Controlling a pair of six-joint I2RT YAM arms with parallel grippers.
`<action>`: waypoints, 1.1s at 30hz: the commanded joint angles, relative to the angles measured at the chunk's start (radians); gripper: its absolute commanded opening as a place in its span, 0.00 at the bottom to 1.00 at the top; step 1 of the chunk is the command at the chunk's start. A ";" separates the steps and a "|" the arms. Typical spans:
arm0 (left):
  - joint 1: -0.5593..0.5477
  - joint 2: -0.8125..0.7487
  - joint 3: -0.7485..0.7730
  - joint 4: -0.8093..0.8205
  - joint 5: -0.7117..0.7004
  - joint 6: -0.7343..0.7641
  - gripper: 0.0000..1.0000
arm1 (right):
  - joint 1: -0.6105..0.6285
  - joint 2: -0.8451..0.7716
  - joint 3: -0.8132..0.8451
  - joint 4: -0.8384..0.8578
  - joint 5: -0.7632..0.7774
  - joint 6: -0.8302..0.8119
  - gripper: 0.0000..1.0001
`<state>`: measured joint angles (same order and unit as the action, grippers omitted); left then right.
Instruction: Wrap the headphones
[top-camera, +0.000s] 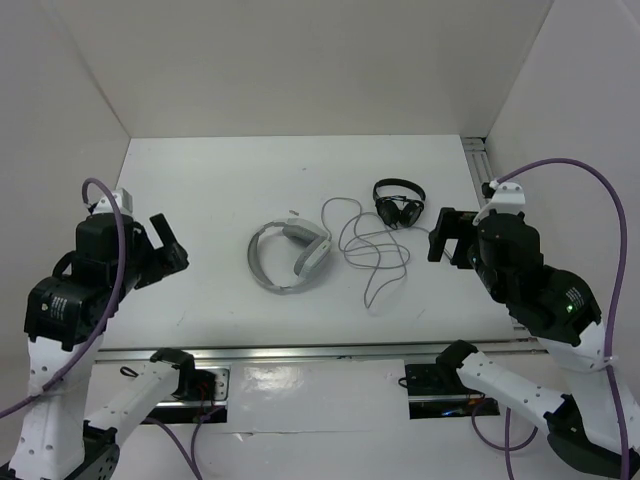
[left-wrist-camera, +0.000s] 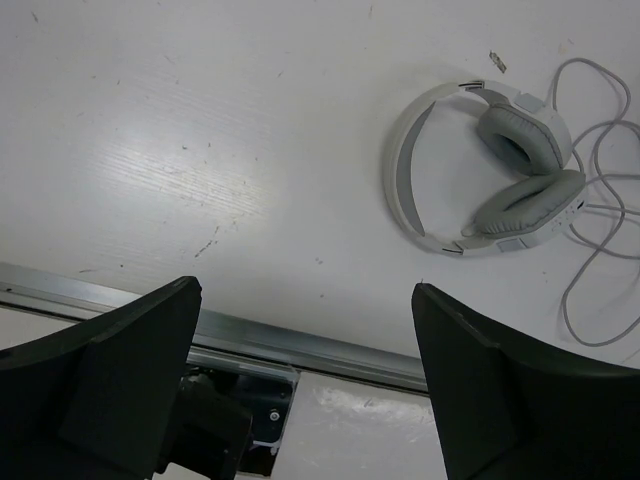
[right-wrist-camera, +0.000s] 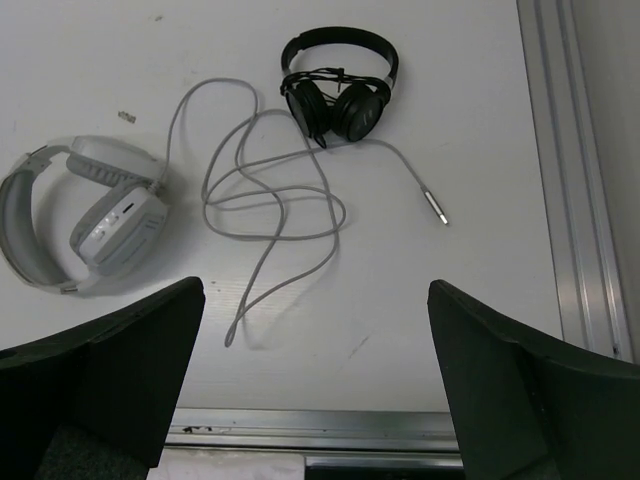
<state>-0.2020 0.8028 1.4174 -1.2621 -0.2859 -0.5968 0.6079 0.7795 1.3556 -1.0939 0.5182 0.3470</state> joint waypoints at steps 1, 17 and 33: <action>-0.004 0.010 -0.005 0.046 0.014 0.025 1.00 | -0.003 -0.005 0.028 -0.015 0.040 0.012 1.00; -0.022 0.175 -0.408 0.502 0.232 -0.115 1.00 | 0.016 0.078 -0.130 0.224 -0.088 0.032 1.00; -0.224 0.662 -0.508 0.874 0.041 -0.322 1.00 | 0.016 0.001 -0.219 0.330 -0.273 -0.092 1.00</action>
<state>-0.3874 1.4086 0.8719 -0.4480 -0.1436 -0.8494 0.6193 0.7971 1.1374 -0.8440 0.2794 0.2859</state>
